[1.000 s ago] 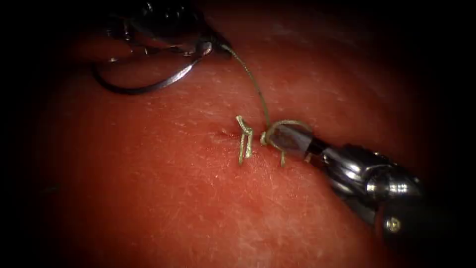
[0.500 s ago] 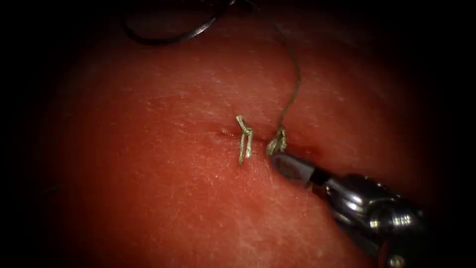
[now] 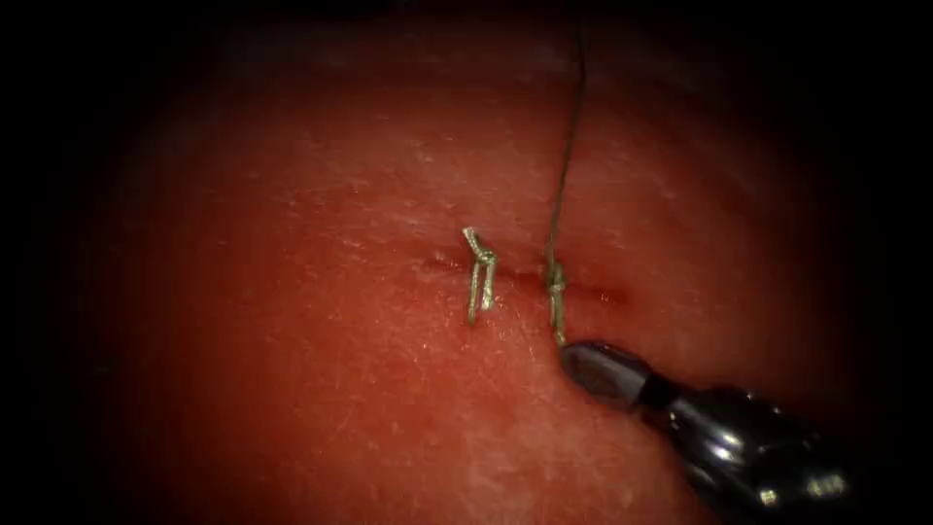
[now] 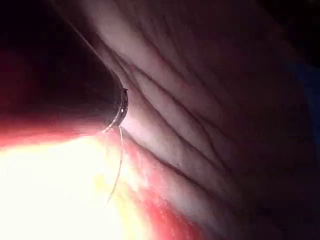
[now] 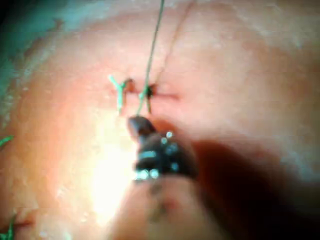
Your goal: Wound Closure
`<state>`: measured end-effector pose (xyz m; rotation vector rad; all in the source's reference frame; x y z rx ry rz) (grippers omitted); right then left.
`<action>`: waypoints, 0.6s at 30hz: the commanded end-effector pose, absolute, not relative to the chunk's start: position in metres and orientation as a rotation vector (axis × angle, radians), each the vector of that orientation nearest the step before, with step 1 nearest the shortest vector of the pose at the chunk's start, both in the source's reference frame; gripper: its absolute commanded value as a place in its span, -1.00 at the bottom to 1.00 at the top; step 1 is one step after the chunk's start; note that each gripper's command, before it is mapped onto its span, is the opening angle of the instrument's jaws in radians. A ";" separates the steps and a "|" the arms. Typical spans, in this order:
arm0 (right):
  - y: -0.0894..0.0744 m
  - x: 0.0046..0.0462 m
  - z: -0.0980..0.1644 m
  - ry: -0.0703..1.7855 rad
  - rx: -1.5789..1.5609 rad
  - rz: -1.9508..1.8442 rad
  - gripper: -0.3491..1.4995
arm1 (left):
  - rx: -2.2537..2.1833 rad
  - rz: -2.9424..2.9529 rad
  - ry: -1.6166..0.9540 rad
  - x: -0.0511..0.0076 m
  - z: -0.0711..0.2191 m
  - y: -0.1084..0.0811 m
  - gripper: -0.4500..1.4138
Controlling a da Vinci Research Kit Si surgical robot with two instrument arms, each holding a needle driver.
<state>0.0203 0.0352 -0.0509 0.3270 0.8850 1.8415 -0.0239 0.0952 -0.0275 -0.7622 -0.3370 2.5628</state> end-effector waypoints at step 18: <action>0.032 0.0207 -0.049 0.851 0.318 1.829 -1.00 | -0.696 2.567 -0.202 -0.0234 -0.022 0.098 -0.89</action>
